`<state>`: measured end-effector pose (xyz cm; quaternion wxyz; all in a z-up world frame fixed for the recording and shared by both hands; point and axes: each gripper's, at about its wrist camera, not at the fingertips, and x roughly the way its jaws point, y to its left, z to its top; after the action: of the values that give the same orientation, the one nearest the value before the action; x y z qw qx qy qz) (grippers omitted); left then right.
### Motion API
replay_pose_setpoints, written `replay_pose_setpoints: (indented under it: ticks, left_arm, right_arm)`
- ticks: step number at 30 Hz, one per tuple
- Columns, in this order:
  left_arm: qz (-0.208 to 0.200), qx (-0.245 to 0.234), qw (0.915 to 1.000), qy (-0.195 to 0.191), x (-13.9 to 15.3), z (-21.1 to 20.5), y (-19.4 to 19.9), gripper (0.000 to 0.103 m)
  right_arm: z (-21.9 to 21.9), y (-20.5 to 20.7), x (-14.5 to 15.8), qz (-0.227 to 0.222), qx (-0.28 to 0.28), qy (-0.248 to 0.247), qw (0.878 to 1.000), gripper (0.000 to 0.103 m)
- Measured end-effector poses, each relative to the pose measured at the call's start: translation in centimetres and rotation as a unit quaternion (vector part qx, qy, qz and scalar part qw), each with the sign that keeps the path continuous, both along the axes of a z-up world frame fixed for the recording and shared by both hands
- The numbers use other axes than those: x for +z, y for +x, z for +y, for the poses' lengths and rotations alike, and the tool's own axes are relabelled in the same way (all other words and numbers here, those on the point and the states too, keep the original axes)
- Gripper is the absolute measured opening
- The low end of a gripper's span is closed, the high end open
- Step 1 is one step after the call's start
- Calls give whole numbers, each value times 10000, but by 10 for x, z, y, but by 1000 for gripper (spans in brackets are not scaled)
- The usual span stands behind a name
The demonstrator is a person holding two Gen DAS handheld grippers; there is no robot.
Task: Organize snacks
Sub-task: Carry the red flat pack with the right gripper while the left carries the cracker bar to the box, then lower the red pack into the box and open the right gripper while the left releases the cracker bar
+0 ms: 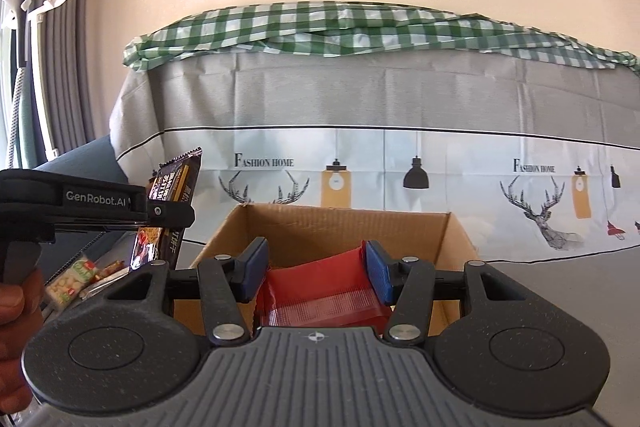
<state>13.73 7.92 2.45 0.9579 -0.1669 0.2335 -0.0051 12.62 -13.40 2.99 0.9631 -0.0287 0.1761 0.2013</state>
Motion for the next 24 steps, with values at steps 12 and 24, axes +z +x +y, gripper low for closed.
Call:
replay_pose_setpoints:
  ticks: [12, 24]
  left_arm:
    - [-134, -276, 9995, 8, 1, -17, 2, 43]
    - [-174, -348, 9992, -50, 0, -20, 2, 43]
  right_arm:
    - [-4, 2, -3, 2, -190, -30, 9998, 55]
    - [-1, 2, -4, 2, -247, -47, 9997, 55]
